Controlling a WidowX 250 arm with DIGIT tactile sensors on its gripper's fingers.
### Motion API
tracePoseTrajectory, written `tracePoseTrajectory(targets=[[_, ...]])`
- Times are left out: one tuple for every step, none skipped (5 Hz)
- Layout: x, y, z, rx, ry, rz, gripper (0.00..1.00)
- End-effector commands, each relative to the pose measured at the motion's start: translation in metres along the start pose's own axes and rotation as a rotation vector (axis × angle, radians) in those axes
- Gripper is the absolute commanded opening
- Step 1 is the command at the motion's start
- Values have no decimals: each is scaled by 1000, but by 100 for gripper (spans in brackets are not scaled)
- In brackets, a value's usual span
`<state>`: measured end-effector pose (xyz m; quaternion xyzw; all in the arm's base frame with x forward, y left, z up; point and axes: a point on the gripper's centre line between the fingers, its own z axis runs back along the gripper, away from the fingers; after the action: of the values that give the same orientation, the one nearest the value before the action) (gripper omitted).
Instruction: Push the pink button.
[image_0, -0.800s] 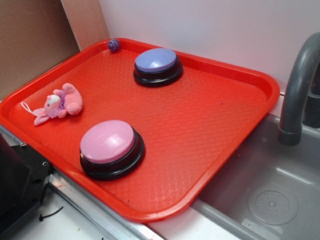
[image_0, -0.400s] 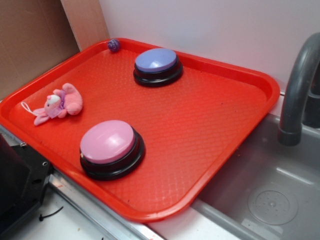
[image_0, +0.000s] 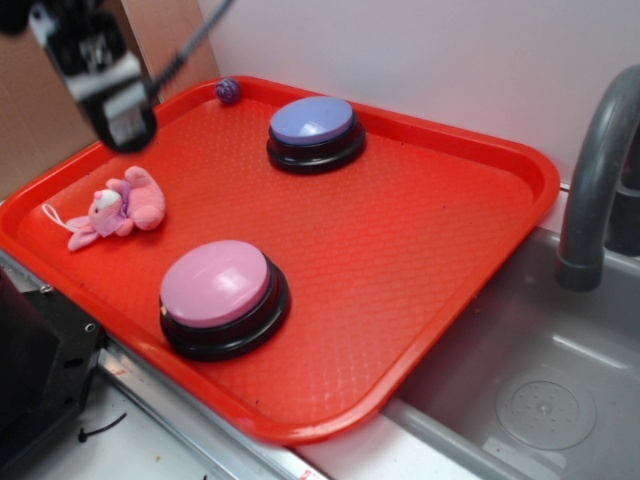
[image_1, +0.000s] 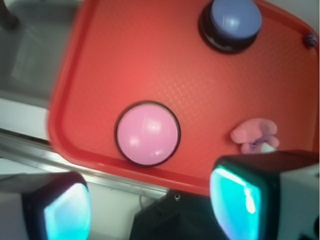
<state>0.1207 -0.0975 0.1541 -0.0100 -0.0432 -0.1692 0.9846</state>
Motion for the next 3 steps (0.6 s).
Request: tracePoseTrajectory(targets=[[2,-3,-55,-51,-57,-43,100],[8,8,-68,-31,-35,-23,100],[10,19,-78,-12,1,-19,100]])
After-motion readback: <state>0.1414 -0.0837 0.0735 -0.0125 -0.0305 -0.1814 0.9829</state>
